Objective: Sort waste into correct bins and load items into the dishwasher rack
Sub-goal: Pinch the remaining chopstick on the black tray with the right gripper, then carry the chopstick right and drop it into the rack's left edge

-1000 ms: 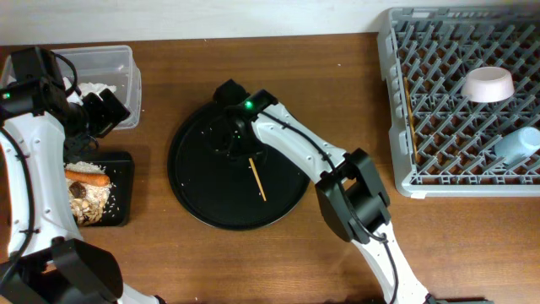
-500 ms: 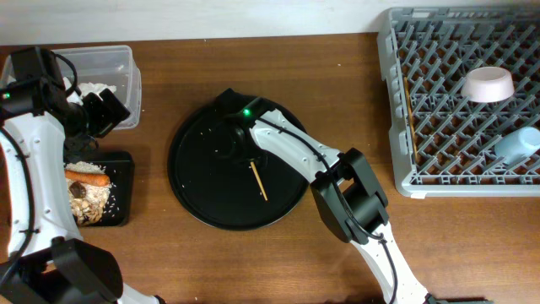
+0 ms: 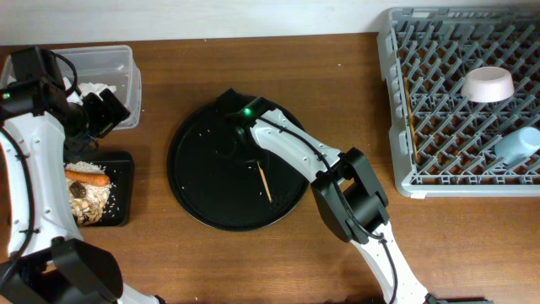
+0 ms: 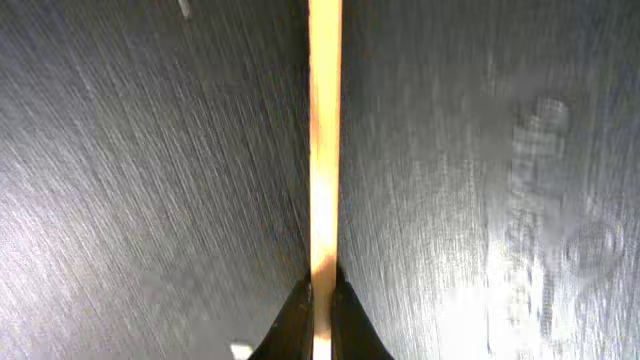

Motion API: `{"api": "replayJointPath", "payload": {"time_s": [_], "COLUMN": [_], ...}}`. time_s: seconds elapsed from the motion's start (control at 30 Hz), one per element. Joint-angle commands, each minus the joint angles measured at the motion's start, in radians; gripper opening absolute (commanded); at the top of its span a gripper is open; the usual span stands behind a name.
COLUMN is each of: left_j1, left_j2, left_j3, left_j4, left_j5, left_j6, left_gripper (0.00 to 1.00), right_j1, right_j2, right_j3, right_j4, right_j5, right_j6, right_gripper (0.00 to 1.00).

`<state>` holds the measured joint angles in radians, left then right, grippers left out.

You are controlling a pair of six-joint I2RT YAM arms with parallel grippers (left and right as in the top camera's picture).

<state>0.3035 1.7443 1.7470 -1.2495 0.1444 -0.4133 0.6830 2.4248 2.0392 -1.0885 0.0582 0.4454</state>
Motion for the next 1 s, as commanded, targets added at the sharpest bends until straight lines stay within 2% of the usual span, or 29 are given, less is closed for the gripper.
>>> {"api": "replayJointPath", "payload": {"time_s": [0.0,0.07,0.27,0.37,0.43,0.5,0.53,0.67,0.8,0.97], "left_j1": [0.001,0.001,0.001,0.001,0.001,0.001,0.001,0.001,0.001,0.001], "left_j2": [-0.026,-0.026,-0.026,-0.026,-0.026,-0.026,-0.026,-0.026,-0.026,-0.026], "left_j3": [0.003,0.003,0.003,0.003,0.003,0.003,0.003,0.003,0.003,0.003], "left_j4": [-0.001,-0.001,-0.001,-0.001,-0.001,-0.001,-0.001,-0.001,-0.001,-0.001], "left_j5": [-0.004,-0.004,-0.004,-0.004,-0.004,-0.004,-0.004,-0.004,-0.004,-0.004], "left_j6": [-0.013,-0.013,-0.013,-0.013,-0.013,-0.013,-0.013,-0.013,-0.013,-0.013], "left_gripper": [0.99,0.99,0.99,0.99,0.99,0.99,0.99,0.99,0.99,0.99], "right_j1": [-0.029,-0.066,-0.265,-0.435,-0.549,-0.629,-0.718,-0.88,-0.941,-0.938], "right_j2": [-0.009,-0.04,-0.144,-0.169,-0.169,-0.169,-0.162,-0.136,-0.097,-0.044], "right_j3": [0.084,0.132,0.353,0.497,0.549,0.552,0.552,0.549,0.527,0.475], "right_j4": [-0.079,-0.125,-0.304,-0.387,-0.402,-0.401,-0.398,-0.38,-0.353,-0.301], "right_j5": [-0.02,-0.023,-0.027,-0.032,-0.109,-0.174,-0.222,-0.322,-0.362,-0.362], "right_j6": [0.008,-0.002,-0.224,-0.368,-0.496,-0.575,-0.606,-0.656,-0.684,-0.685], "right_gripper": [0.04,0.04,0.04,0.04,0.04,0.04,0.04,0.04,0.04,0.05]}}
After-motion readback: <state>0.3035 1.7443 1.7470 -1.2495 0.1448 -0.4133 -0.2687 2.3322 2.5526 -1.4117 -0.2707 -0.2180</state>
